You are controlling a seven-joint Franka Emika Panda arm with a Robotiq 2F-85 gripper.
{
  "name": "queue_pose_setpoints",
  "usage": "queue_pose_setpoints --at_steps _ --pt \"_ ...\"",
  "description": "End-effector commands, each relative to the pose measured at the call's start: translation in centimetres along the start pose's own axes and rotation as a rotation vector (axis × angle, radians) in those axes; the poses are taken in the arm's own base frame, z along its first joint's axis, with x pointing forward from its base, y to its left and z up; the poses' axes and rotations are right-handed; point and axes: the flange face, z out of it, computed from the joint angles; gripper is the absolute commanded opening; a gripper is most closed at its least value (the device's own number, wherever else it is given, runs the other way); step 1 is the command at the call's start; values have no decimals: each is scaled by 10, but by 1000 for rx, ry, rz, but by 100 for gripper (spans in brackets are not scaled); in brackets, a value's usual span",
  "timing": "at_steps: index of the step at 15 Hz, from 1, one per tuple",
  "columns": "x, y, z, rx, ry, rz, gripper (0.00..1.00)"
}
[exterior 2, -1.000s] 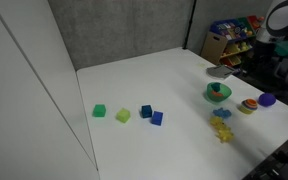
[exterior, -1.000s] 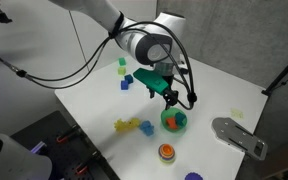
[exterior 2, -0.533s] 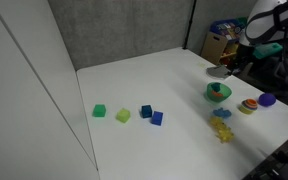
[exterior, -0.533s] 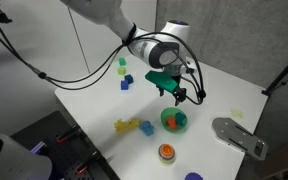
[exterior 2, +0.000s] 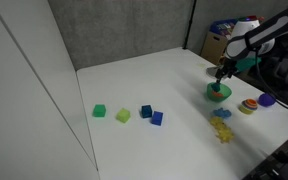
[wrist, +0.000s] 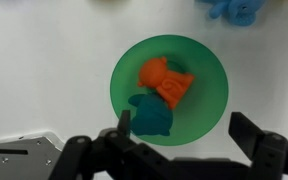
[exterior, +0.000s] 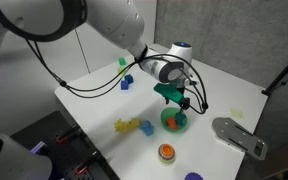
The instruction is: Remove the green toy from the green bowl and place it on the table
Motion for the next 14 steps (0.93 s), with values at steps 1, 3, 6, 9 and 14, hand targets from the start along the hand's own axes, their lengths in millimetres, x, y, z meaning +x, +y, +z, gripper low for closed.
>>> queue_pose_setpoints --at_steps 1,3,6,9,14 --pt "23 5 30 -23 14 10 100" --pt "29 6 46 -23 0 16 100" --pt "37 10 67 -22 -7 17 100" --pt "41 13 81 -27 -16 15 100" --pt "46 18 90 -38 -42 18 66"
